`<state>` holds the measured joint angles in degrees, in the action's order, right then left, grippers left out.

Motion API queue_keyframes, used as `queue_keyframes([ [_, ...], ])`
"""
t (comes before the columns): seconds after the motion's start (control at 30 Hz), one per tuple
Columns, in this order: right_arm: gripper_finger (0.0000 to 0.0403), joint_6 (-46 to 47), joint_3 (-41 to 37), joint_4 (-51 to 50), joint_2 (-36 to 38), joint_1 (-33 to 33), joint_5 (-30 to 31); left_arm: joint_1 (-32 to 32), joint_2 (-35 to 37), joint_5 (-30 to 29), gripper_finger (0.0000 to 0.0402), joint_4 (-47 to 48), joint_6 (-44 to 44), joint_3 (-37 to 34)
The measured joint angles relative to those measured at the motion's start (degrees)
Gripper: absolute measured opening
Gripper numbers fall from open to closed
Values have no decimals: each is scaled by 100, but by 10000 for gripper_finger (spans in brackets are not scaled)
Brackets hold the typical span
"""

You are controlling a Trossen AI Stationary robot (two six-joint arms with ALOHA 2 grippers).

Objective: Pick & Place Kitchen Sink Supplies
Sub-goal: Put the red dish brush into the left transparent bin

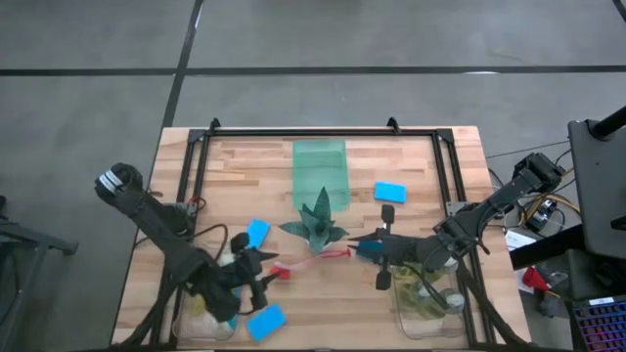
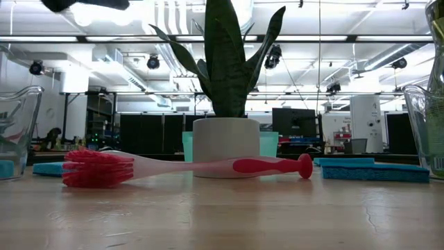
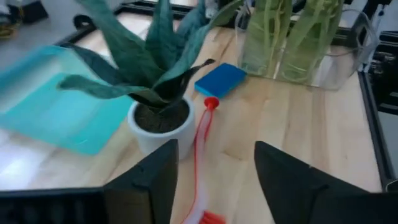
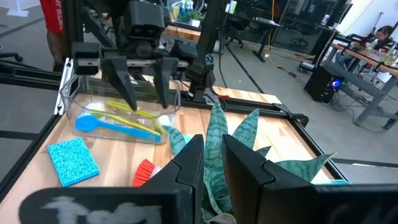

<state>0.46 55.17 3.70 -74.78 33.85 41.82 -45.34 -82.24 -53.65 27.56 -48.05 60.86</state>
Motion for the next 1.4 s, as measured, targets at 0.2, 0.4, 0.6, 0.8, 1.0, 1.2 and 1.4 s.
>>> queue_keyframes([
  [0.2,53,-2,-12,-9,0,0,0,632,-82,859,211,-976,534,-484],
  [0.4,53,-40,-12,-7,0,0,0,1083,-427,1343,210,-1418,649,-735],
  [0.6,54,-40,-12,-7,0,0,1,1174,-1114,1592,209,-1618,749,-699],
  [0.8,52,-40,-12,-7,0,0,0,1302,-1778,1595,208,-1620,585,-497],
  [1.0,53,-12,-12,-5,0,-1,0,1541,-2302,1884,208,-1660,598,-329],
  [1.2,54,-3,-12,-9,0,0,0,1600,-2463,2138,197,-1690,308,-289],
  [1.4,59,-1,-12,-15,0,0,0,1600,-2481,2301,135,-1721,241,-289],
])
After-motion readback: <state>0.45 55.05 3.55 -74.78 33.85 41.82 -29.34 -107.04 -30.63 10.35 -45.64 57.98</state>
